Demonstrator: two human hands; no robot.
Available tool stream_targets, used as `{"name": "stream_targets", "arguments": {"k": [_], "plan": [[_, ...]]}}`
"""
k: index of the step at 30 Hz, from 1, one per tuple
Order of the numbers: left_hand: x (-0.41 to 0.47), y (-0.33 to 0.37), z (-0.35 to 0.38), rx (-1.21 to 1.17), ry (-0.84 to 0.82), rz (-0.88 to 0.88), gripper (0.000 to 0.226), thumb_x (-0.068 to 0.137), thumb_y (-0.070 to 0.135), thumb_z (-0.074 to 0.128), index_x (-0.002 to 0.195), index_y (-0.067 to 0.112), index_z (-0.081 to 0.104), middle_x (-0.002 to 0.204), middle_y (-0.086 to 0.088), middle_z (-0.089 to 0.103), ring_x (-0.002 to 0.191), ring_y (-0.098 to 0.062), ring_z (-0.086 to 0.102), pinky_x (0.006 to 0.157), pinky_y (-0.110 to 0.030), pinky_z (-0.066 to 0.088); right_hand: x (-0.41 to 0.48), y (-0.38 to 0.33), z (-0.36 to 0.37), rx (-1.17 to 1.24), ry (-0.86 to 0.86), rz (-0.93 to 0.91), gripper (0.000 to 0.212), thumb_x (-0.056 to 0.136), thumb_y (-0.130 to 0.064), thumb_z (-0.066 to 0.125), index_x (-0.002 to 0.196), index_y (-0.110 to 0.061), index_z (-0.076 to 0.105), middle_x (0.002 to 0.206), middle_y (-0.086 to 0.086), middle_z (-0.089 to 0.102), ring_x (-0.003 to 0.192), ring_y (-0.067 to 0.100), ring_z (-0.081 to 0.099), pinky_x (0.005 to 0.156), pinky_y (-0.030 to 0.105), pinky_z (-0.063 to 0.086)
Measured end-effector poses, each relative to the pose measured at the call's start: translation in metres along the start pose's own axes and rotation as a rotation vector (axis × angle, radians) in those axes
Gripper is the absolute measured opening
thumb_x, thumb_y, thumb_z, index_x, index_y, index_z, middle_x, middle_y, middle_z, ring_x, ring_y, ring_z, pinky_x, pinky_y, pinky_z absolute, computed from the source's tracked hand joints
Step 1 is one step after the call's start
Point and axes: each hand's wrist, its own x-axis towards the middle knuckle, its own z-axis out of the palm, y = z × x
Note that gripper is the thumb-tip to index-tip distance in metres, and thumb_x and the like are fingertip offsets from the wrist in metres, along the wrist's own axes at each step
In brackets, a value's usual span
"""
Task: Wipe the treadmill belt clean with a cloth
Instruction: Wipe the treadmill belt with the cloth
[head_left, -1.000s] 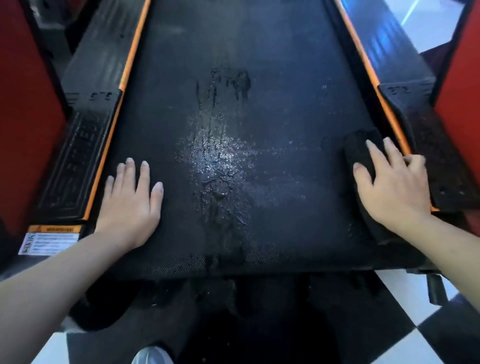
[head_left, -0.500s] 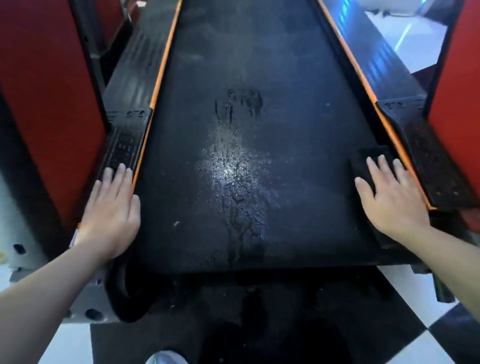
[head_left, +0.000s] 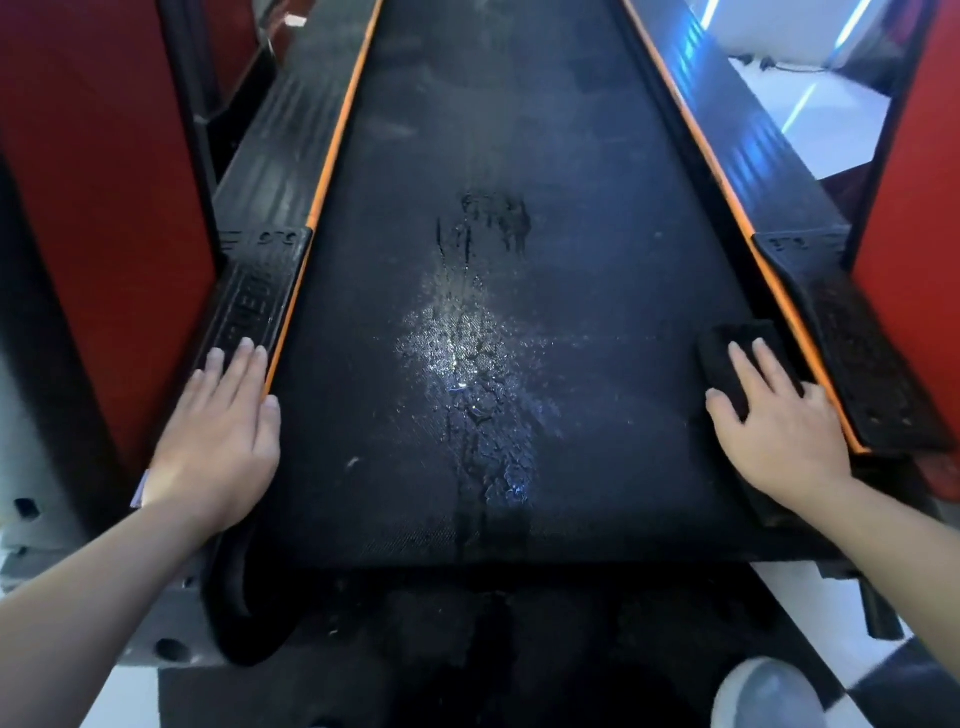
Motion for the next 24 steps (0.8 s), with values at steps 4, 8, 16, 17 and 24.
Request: {"name": "stream_targets", "arguments": {"k": [4,8,16,17,24], "plan": [[0.000,-0.001,0.001,-0.028,0.006,0.003,0.068,0.096,0.039,0.016,0.155,0.005,0.019,0.164,-0.005,0.011,0.152,-0.025,0.006,0.123,-0.039,0.006,0.001,-0.007,0.002,0.028,0.067,-0.004,0.066,0.098,-0.060,0.019,0.155,-0.029,0.030,0.164,-0.002,0.023,0.129,0.045,0.038,0.115,0.049,0.025],[0.000,-0.004,0.001,-0.030,0.003,0.005,0.069,0.096,0.039,0.014,0.155,0.006,0.019,0.164,-0.004,0.010,0.152,-0.023,0.005,0.123,-0.038,0.005,-0.006,-0.020,0.001,0.063,0.124,0.007,0.060,0.101,-0.051,0.025,0.152,-0.022,0.039,0.161,0.002,0.031,0.120,0.045,0.039,0.110,0.047,0.027],[-0.004,-0.001,-0.001,-0.112,0.026,-0.046,0.069,0.094,0.038,0.017,0.155,0.005,0.020,0.164,-0.009,0.011,0.152,-0.021,0.005,0.124,-0.036,0.002,-0.033,-0.076,-0.004,0.064,0.109,0.031,0.060,0.102,-0.047,0.026,0.156,-0.021,0.031,0.164,0.000,0.024,0.113,0.042,0.040,0.104,0.048,0.032],[-0.004,-0.001,-0.001,-0.123,0.028,-0.060,0.070,0.094,0.037,0.017,0.155,0.004,0.019,0.164,-0.009,0.011,0.152,-0.021,0.005,0.124,-0.036,0.002,-0.036,-0.086,-0.004,0.066,0.104,0.026,0.060,0.102,-0.048,0.025,0.156,-0.021,0.029,0.164,0.001,0.023,0.113,0.042,0.040,0.103,0.048,0.033],[-0.006,-0.001,-0.004,-0.214,0.043,-0.084,0.069,0.093,0.036,0.017,0.155,0.007,0.023,0.164,-0.004,0.014,0.152,-0.015,0.006,0.124,-0.034,0.003,-0.061,-0.183,-0.003,0.209,0.093,-0.067,0.053,0.098,-0.041,0.040,0.143,-0.012,0.042,0.161,0.012,0.030,0.108,0.042,0.043,0.099,0.050,0.035]]}}
